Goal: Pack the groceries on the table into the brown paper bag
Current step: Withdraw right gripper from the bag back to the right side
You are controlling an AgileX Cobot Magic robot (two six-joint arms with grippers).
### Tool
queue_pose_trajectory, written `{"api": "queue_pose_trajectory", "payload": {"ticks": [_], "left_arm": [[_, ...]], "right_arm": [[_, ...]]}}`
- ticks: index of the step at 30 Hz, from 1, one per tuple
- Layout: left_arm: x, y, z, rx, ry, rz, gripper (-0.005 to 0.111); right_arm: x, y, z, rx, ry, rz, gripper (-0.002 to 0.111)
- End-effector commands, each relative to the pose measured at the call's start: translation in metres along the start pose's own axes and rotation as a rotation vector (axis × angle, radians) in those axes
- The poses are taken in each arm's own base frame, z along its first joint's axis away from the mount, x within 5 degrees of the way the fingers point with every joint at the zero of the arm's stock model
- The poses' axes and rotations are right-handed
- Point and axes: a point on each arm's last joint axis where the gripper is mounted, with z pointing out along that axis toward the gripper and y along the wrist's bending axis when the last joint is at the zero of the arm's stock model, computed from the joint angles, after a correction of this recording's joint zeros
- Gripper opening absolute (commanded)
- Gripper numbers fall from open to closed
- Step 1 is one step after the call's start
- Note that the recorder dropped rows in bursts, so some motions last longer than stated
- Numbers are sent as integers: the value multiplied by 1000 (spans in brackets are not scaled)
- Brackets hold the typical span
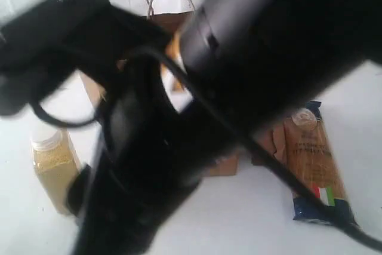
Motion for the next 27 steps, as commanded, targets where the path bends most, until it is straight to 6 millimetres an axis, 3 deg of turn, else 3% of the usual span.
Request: {"api": "queue_pose_trajectory", "payload": {"ticks": [1, 10, 18, 27], "left_arm": [[1, 0, 0, 0, -1, -11, 0], [1, 0, 0, 0, -1, -11, 0], [1, 0, 0, 0, -1, -11, 0], [1, 0, 0, 0, -1, -11, 0]], "right_arm": [[36, 1, 12, -7, 44, 57, 55], [90, -7, 27, 82, 21, 233, 55], [132, -33, 30, 256, 34, 466, 55], [157, -53, 16, 463, -41, 602, 55]]}}
